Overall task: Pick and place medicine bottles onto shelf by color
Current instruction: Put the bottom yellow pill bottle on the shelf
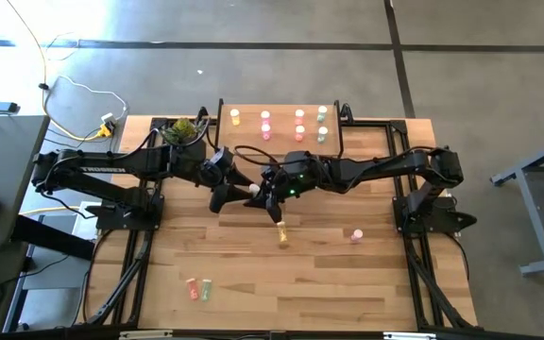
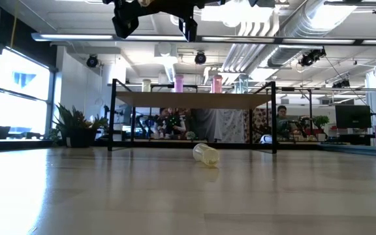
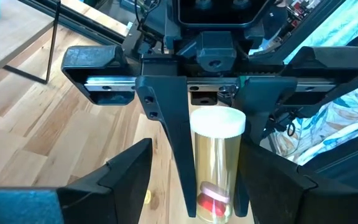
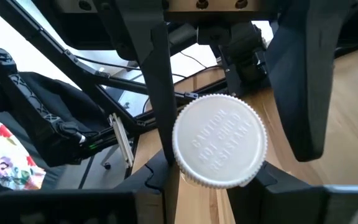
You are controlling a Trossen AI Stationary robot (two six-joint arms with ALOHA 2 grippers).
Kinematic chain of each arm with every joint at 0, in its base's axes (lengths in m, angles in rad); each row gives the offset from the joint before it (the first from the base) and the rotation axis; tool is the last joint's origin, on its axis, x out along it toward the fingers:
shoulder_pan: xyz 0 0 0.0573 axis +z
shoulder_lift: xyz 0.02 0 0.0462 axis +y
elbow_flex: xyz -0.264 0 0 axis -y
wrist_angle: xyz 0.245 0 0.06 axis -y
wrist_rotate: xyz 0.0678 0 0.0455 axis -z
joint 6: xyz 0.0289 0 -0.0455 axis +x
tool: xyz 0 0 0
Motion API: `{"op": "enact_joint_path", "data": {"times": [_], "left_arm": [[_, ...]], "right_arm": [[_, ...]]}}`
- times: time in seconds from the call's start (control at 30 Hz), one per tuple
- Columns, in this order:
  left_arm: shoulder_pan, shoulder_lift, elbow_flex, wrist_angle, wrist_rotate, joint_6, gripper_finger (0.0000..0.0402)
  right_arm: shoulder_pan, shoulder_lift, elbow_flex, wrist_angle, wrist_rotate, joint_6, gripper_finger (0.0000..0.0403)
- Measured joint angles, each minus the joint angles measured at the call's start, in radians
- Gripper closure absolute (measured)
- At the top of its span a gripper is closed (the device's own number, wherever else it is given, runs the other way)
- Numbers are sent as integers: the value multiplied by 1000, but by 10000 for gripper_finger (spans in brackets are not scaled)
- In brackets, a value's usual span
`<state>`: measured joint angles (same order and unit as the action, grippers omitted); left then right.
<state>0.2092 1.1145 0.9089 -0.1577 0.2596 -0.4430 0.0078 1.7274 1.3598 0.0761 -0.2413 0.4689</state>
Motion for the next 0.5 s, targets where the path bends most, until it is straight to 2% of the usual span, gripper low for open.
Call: {"op": "enact_joint_path", "data": {"times": [0.2, 0.5], "left_arm": [[0, 0, 0, 0, 2, 0, 183], [-1, -2, 0, 4, 9, 0, 239]], "right_arm": [[0, 0, 0, 3, 0, -3, 308], [-1, 0, -1, 17, 0, -3, 308]]}}
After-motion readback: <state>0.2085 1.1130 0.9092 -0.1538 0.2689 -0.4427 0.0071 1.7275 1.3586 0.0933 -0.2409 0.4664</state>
